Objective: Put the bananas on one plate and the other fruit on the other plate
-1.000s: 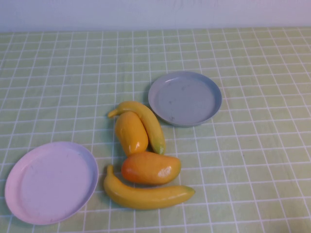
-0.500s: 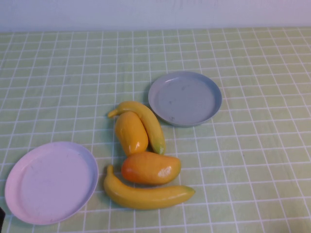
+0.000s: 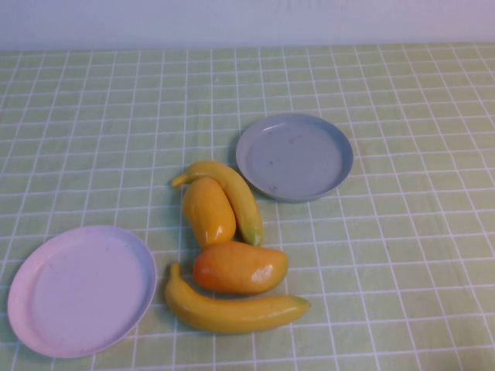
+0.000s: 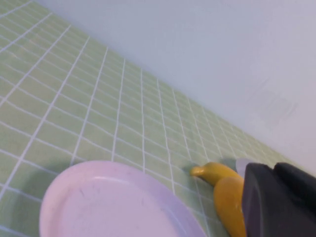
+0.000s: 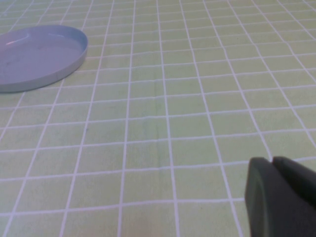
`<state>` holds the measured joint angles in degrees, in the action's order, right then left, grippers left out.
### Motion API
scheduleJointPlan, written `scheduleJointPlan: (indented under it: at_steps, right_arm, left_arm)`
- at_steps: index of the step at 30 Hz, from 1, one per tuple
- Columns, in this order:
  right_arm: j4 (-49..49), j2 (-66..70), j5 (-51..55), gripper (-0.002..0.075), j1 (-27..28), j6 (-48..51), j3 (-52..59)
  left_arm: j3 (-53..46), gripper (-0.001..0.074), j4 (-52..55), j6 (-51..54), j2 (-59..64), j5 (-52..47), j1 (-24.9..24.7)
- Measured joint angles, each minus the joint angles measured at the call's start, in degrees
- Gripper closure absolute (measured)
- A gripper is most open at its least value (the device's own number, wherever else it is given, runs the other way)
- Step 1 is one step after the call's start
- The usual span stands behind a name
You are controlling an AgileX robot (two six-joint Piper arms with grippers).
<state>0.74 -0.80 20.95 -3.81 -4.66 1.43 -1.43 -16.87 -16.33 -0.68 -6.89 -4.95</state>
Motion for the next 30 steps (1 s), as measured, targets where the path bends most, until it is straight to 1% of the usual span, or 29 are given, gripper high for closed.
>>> scheduleJointPlan:
  at_steps: [3,6,10,14,18,21,22,24,26,28,30]
  right_arm:
    - [0.0,0.0,0.0,0.0741,0.0,0.0,0.0]
    - [0.0,0.0,0.0,0.0741,0.0,0.0,0.0]
    - [0.0,0.0,0.0,0.0741,0.0,0.0,0.0]
    - [0.0,0.0,0.0,0.0741,0.0,0.0,0.0]
    - [0.0,0.0,0.0,0.0741,0.0,0.0,0.0]
    - [0.0,0.0,0.0,0.0741,0.0,0.0,0.0]
    - [0.0,0.0,0.0,0.0741,0.0,0.0,0.0]
    - [0.0,0.0,0.0,0.0741,0.0,0.0,0.0]
    - [0.0,0.0,0.0,0.0741,0.0,0.0,0.0]
    - [0.0,0.0,0.0,0.0741,0.0,0.0,0.0]
    - [0.0,0.0,0.0,0.0741,0.0,0.0,0.0]
  left_arm:
    - [0.0,0.0734,-0.4,-0.6,0.0,0.7,0.0]
    - [2.7,0.0734,-0.6,-0.7,0.9,-3.7,0.0]
    - [12.3,0.0734,-0.7,2.0,8.3,-12.2,0.0]
    - [22.9,0.0734,-0.8,8.7,20.3,-21.1,0.0]
    - [31.7,0.0735,-2.4,21.5,31.9,-26.6,0.0]
    - [36.1,0.0735,-7.4,33.5,39.3,-29.3,0.0]
    - [38.0,0.0735,-10.4,40.4,42.6,-30.7,0.0]
    - [40.9,0.0735,-15.3,50.8,48.2,-33.5,0.0]
    - [44.3,0.0735,-19.5,59.5,53.4,-36.7,0.0]
    - [48.1,0.0735,-21.6,64.0,59.4,-39.4,-0.9]
    - [51.6,0.0735,-20.9,65.9,64.5,-40.3,-3.0]
